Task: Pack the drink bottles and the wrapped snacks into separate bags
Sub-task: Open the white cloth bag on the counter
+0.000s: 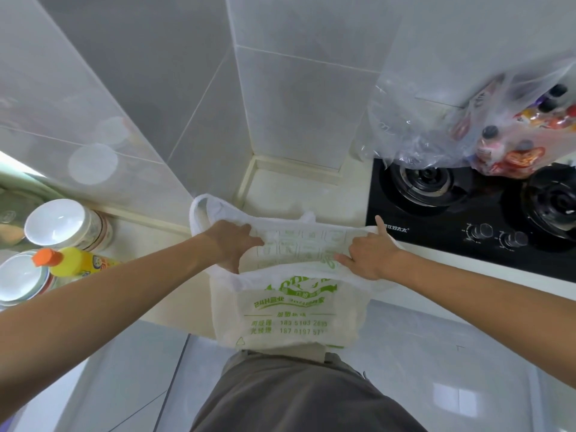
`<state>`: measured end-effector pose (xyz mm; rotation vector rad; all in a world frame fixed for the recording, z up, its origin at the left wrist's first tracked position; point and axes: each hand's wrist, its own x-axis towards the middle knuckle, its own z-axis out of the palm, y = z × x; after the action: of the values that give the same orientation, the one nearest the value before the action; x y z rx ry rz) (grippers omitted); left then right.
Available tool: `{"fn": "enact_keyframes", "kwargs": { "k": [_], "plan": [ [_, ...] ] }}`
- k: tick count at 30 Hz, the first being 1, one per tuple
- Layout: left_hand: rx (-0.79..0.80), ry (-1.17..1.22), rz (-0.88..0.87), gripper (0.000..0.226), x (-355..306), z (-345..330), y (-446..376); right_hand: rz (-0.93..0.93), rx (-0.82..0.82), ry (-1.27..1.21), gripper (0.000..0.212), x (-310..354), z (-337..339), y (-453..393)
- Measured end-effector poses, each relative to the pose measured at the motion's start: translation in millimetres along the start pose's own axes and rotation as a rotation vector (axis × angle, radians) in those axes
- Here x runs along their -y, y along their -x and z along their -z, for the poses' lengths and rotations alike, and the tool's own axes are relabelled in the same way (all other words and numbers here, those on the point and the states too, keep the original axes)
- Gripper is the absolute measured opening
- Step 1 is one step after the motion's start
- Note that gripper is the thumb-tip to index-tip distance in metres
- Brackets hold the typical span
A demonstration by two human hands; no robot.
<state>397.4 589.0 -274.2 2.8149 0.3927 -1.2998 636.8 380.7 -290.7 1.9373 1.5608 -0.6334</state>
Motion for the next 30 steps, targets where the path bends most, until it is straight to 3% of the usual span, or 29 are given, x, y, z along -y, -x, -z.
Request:
{"fn": "enact_keyframes", "kwargs": {
  "k": [3,8,11,15,18,25,30],
  "plan": [
    [-0.059,0.010,0.085,0.116,0.4,5.3,1.6,-0.031,-0.082,0.082,0.061,-3.4,9.2,-1.4],
    [-0.178,0.060,0.205,0.122,4.7,21.1,2.8,-0.022,-0.138,0.298,0.049,-21.5,27.4,-0.7],
    [-0.212,0.106,0.261,0.132,8.3,28.4,-1.2,-0.009,-0.155,0.279,0.067,-33.6,30.1,-1.7],
    [-0.291,0.127,0.265,0.141,13.2,33.1,-6.1,0.012,-0.224,0.235,0.107,-49.5,23.8,-4.2],
    [-0.399,0.168,0.242,0.148,13.3,31.4,-9.1,0.047,-0.277,0.136,0.121,-60.0,15.8,-7.7],
    [-0.325,0.211,0.220,0.139,11.1,9.2,-25.6,0.101,-0.396,0.051,0.132,-62.6,-8.5,-21.7],
    [-0.373,0.135,0.081,0.116,13.8,-5.9,-33.3,0.206,-0.425,-0.009,0.128,-64.0,-20.0,-34.7]
  ]
}}
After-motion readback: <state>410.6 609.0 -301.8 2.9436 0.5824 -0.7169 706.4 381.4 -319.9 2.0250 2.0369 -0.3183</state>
